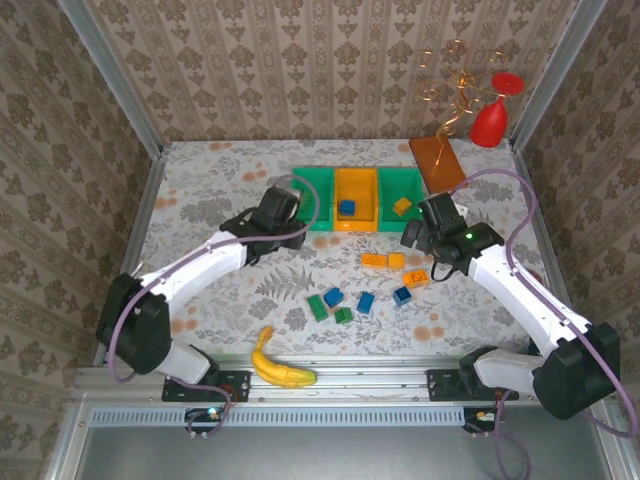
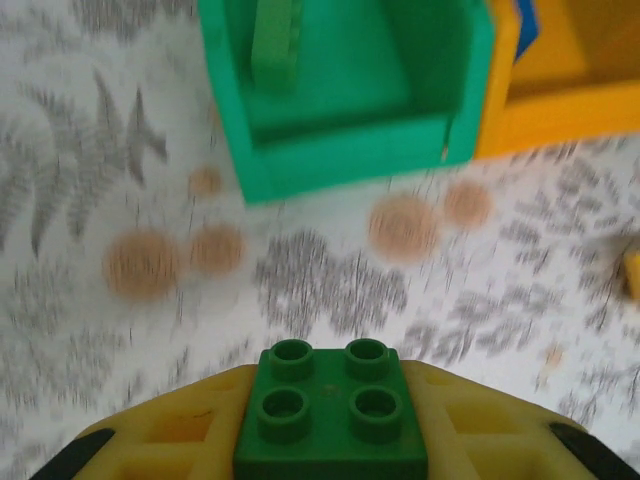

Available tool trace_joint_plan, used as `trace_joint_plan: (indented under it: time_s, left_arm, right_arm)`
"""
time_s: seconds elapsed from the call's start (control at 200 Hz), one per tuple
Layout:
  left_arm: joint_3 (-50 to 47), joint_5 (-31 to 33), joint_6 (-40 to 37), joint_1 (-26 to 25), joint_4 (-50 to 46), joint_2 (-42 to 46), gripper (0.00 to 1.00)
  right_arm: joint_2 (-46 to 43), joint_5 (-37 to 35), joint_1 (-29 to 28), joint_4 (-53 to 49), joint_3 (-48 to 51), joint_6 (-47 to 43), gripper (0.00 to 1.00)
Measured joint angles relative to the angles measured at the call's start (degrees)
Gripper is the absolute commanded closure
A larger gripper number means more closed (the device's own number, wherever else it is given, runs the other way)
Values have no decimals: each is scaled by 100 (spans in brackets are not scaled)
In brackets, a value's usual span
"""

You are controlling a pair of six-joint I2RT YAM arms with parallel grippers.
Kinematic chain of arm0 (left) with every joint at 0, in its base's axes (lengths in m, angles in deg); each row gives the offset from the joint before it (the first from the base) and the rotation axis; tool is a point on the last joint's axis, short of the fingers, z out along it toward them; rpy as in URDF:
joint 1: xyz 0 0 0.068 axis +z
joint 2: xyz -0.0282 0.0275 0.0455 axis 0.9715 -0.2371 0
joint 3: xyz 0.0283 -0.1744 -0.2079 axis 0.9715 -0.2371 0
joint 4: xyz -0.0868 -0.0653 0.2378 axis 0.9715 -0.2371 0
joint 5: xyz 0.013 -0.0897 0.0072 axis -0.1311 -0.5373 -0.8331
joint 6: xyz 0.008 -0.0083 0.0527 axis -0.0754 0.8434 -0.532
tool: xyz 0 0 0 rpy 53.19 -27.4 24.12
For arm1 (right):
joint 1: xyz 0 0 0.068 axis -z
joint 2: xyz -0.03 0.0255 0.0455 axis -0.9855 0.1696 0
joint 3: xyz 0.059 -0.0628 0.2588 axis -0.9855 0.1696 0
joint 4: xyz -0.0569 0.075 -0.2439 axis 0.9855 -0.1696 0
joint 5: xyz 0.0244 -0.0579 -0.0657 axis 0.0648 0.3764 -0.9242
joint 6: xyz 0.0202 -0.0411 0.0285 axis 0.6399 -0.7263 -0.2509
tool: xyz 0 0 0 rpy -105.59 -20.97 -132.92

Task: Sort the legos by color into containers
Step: Place the lego in the container.

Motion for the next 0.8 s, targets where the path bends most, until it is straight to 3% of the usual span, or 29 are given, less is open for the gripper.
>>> trace_joint_plan:
  time_s: [0.375,0.8]
  left_arm:
    - [1696,245,-772,116,188,-1814,82]
    - [2942,267,-1058,254,50,-2979,78]
  right_arm:
    - [365,-133,-437,-234,48,199,0]
    - [616,-153,-780,-319,48,385,0]
